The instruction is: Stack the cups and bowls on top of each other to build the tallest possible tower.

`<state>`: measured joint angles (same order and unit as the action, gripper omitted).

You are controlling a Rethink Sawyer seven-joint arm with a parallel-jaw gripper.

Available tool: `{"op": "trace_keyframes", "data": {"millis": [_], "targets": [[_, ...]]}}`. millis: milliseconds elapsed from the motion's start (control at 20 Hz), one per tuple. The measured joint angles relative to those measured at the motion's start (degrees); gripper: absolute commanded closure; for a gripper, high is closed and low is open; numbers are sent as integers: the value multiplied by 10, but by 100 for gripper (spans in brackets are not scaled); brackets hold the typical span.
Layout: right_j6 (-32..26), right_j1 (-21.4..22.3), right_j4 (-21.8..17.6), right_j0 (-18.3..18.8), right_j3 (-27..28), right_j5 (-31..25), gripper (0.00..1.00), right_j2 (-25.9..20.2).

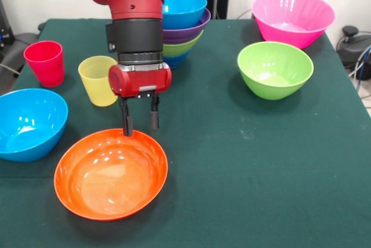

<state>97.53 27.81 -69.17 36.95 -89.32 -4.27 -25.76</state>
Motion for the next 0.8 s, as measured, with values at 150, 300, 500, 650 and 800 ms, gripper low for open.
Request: {"op": "trace_keyframes", "data": {"millis": [150,300,500,650,800], "targets": [[-20,0,-1,0,0,-22,0,-7],[-29,0,-1,0,0,-35,0,-11],[-37,-2,-2,0,0,-51,0,-15],[-45,-3,-2,0,-1,-62,0,-20],[-53,-7,-2,0,-1,-74,0,-27]]}}
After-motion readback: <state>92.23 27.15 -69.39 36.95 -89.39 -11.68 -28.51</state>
